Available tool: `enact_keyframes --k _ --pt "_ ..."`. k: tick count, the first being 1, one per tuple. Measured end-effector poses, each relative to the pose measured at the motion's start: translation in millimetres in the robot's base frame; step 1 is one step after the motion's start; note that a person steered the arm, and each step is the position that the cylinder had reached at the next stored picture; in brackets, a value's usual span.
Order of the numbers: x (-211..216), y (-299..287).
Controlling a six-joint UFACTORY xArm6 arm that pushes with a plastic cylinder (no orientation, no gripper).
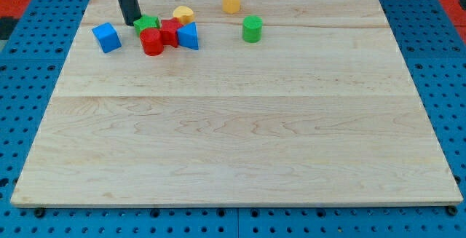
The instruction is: Move the blue triangle diagonally at the bottom right side of the green circle
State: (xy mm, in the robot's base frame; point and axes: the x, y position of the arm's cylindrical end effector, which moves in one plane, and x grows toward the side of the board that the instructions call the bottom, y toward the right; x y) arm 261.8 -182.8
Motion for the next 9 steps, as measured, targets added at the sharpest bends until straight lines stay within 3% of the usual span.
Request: enact_keyframes --k 3,5,7,9 --pt "-6 69" --pt "11 83" --pt "57 105" --pt "62 180"
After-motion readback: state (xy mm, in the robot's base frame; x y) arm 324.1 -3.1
